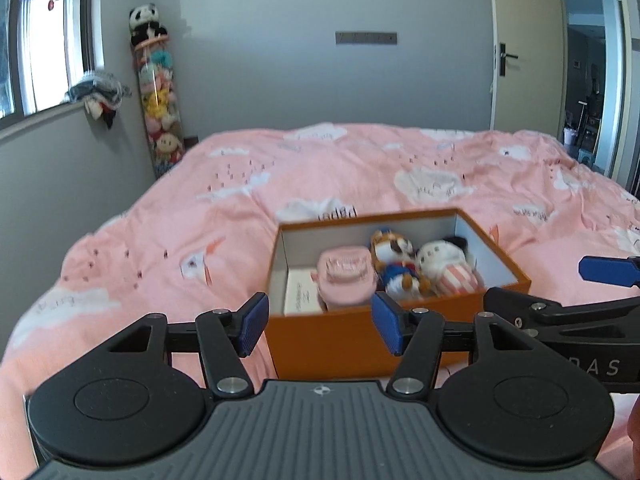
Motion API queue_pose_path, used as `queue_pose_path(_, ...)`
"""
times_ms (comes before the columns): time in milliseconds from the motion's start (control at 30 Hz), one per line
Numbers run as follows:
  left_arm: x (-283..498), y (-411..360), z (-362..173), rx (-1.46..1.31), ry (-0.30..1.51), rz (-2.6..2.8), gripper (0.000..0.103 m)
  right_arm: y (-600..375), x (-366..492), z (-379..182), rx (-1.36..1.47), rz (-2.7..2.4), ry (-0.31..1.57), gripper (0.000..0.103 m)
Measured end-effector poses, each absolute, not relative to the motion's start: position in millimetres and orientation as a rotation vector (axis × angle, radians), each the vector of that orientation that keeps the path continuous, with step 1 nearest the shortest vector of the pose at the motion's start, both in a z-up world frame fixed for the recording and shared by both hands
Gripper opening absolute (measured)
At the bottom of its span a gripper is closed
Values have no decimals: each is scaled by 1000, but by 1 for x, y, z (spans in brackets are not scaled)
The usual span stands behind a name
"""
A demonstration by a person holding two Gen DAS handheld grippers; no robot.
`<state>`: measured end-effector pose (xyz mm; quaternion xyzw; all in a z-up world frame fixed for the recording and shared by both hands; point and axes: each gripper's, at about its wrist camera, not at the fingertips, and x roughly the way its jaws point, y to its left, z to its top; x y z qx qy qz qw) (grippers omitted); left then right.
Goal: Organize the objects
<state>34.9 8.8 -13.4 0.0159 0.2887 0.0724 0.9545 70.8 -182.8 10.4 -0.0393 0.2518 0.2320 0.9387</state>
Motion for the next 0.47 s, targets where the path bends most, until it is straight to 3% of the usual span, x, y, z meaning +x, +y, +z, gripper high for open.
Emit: queue_pose_path(467,28,-3,-22,43,602,137,68,-204,74,-1,-11,461,531,101)
